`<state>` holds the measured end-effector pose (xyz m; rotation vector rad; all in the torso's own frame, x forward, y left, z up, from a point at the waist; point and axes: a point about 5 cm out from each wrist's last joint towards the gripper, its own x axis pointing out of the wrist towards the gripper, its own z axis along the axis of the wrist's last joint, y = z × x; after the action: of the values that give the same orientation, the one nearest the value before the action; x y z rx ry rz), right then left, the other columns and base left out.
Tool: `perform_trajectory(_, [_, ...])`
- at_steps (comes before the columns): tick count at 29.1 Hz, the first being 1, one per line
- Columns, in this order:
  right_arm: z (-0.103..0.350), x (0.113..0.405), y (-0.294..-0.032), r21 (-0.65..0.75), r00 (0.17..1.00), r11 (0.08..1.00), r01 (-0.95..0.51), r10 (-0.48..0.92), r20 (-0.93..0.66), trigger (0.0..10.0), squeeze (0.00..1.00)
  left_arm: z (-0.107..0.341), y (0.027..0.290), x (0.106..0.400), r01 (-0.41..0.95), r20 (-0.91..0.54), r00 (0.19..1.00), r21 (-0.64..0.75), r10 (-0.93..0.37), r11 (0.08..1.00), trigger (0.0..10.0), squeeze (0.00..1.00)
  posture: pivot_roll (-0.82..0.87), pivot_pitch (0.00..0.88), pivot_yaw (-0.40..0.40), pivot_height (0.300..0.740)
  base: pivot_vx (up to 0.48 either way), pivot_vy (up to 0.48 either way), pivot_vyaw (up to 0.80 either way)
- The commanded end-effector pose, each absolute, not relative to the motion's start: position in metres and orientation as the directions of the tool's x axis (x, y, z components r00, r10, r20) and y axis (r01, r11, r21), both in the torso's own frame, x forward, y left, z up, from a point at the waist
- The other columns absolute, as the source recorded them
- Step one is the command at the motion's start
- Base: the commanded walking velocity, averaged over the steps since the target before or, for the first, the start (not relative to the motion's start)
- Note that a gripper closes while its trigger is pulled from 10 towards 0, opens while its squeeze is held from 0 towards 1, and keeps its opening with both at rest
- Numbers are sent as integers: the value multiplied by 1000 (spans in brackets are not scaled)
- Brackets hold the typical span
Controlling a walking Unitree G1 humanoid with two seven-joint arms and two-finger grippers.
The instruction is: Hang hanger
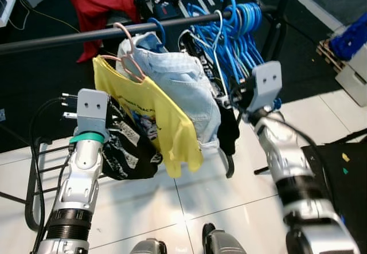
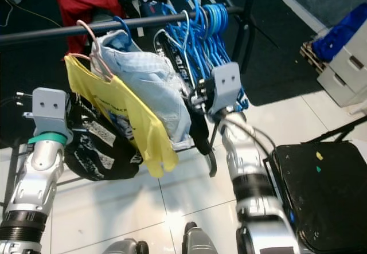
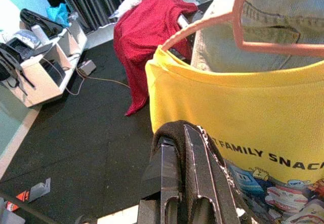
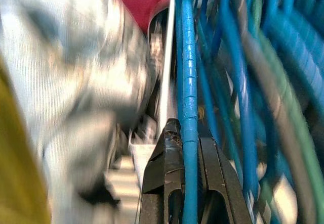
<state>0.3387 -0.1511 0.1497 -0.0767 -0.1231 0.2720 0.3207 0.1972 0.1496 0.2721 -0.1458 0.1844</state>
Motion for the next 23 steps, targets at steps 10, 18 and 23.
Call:
perform_trajectory(10, [142,319,-163,-136,985,981,-136,148,83,10000,0,149,194,323,-187,167,975,252,147,950,10000,0,-29,104,108,740,0,0,0])
perform_trajectory(18, [131,280,-146,-229,970,951,-206,229,82,10000,0,151,194,326,-182,170,975,252,141,951,10000,0,-44,100,106,740,0,0,0])
perform_trajectory(23, [114,260,-147,-299,967,925,-233,252,24,10000,0,151,194,327,-181,171,975,250,140,951,10000,0,-55,100,105,740,0,0,0])
